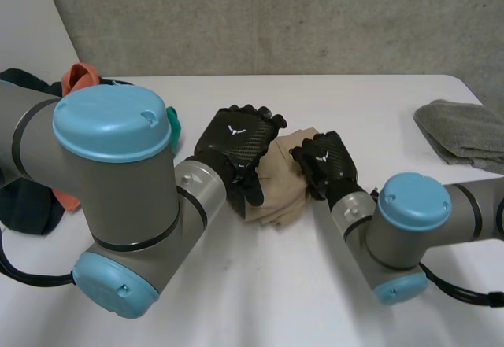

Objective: Fold the laundry.

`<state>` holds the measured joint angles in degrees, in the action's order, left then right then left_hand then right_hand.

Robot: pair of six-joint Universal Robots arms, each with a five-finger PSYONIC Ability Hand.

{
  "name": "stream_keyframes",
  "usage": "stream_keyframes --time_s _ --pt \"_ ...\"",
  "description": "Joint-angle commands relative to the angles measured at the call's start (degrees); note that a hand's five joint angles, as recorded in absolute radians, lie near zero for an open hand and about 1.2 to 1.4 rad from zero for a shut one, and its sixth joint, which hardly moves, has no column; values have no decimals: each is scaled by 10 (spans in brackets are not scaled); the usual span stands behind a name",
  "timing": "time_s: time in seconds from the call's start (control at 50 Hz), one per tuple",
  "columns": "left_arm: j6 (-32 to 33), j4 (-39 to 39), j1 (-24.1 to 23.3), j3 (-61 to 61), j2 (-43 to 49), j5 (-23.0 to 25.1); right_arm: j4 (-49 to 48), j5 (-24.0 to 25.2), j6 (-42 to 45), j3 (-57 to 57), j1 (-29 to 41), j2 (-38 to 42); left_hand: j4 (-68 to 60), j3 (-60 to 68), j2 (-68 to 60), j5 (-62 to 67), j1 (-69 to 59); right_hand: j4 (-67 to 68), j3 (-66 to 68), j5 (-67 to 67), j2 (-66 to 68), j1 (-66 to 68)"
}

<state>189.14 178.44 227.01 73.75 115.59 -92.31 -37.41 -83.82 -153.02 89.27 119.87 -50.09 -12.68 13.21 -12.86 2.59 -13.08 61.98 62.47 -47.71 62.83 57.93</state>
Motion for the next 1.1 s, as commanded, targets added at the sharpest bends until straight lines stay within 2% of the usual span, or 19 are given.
stream_keyframes --time_s 0.02,0.18,0.28,0.34,0.36,0.44,0.52,0.62,0.72,0.82,0.94,0.96,0.98,1.04,1.1 --pt "1 4 0 -6 -13 1 19 0 -4 -83 -27 -12 8 -13 10 -7 12 180 175 -223 172 221" --pt "3 21 -1 -9 -39 2 23 22 -9 -190 -140 -46 3 -8 5 -2 7 180 175 -223 172 221" --pt "3 24 -4 -8 -46 4 16 86 -70 -259 -237 -40 3 -8 5 -2 7 180 175 -223 172 221" --pt "3 25 -6 -9 -47 18 16 106 -102 -290 -287 -23 3 -8 5 -2 7 180 175 -223 172 221" --pt "3 25 -6 -8 -47 23 16 117 -113 -311 -318 -3 3 -8 5 -2 7 180 175 -223 172 221" --pt "0 25 -8 -5 -47 42 22 137 -124 -360 -358 53 1 -6 3 0 5 180 175 -223 172 221" --pt "0 25 -11 -5 -46 43 35 189 -125 -442 -411 165 1 -6 3 0 5 180 175 -223 172 221" --pt "0 26 -16 -1 -42 46 56 229 -125 -502 -457 264 1 -6 3 0 5 180 175 -223 172 221" --pt "-1 26 -23 0 -40 46 59 261 -125 -503 -488 309 1 -6 3 0 5 180 175 -223 172 221" --pt "-16 26 -32 2 -41 47 59 286 -125 -480 -494 317 1 -6 3 0 5 180 175 -223 172 221" --pt "-21 27 -39 13 -46 59 53 283 -124 -464 -496 307 1 -6 3 0 5 180 175 -223 172 221" --pt "-21 28 -39 14 -47 64 55 281 -122 -457 -496 296 1 -6 3 0 5 134 129 -177 126 175" --pt "-23 28 -41 15 -48 71 55 279 -123 -451 -496 290 1 -6 3 0 5 -1 -6 -41 -10 39" --pt "-24 27 -41 16 -50 80 55 263 -123 -410 -496 246 -1 -5 1 1 3 -520 -525 477 -528 -479" --pt "-24 27 -41 17 -52 80 53 246 -122 -375 -496 203 -1 -5 1 1 3 -520 -525 477 -528 -479"
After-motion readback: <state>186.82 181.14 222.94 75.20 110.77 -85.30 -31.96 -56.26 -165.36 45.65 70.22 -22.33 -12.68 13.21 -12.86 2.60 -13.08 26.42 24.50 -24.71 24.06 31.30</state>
